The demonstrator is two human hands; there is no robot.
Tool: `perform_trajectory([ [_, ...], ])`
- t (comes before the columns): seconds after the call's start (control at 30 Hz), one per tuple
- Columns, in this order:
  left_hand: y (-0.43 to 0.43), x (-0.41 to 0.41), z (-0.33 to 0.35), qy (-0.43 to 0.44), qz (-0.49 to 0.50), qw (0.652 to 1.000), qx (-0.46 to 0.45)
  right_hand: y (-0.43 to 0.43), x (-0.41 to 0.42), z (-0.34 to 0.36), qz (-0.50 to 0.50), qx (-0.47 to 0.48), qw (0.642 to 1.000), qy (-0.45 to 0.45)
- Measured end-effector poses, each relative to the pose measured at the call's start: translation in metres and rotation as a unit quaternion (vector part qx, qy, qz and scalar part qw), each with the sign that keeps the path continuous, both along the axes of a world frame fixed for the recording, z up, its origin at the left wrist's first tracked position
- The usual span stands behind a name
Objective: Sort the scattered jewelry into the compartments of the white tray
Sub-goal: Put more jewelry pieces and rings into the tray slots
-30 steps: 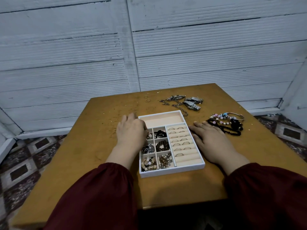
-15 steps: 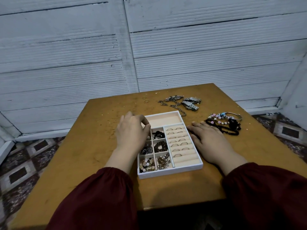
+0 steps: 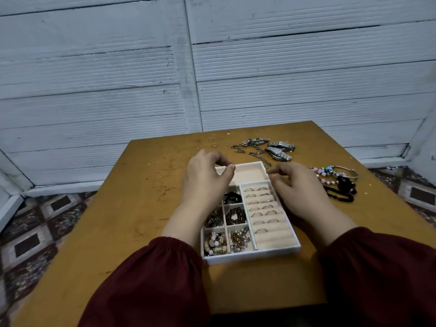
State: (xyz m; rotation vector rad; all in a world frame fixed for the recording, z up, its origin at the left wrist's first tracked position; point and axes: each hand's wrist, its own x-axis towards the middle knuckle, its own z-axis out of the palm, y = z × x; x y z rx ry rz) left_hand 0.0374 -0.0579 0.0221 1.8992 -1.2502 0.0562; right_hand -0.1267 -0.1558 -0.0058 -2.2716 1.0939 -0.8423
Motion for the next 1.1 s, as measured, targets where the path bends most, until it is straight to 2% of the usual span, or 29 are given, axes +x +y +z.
perform_trajectory([
  [0.1, -0.011, 0.011, 0.0, 0.005, -0.007, 1.0, -0.002, -0.004, 0.024, 0.007, 0.028, 0.072, 0.995, -0.063],
  [0.2, -0.028, 0.028, -0.001, 0.009, -0.008, 1.0, -0.004, -0.012, 0.049, 0.013, 0.046, 0.102, 0.991, -0.079],
  [0.3, -0.048, 0.052, -0.002, 0.028, -0.007, 0.999, -0.014, -0.026, 0.075, 0.021, 0.067, 0.029, 0.997, -0.023],
  [0.4, -0.069, 0.078, -0.007, 0.077, -0.009, 0.997, -0.002, -0.049, 0.102, 0.022, 0.077, 0.004, 0.997, 0.024],
  [0.6, -0.108, 0.127, -0.038, 0.145, -0.004, 0.983, 0.109, -0.093, 0.163, 0.008, 0.058, 0.012, 0.995, 0.085],
  [0.77, -0.133, 0.146, -0.054, 0.115, 0.02, 0.986, 0.119, -0.121, 0.196, 0.0, 0.074, 0.001, 0.982, 0.171],
  [1.0, -0.149, 0.148, -0.056, 0.052, 0.023, 0.992, 0.111, -0.142, 0.219, -0.002, 0.116, -0.03, 0.964, 0.238],
  [1.1, -0.15, 0.15, -0.057, 0.051, 0.019, 0.993, 0.108, -0.145, 0.222, 0.001, 0.123, -0.022, 0.963, 0.238],
])
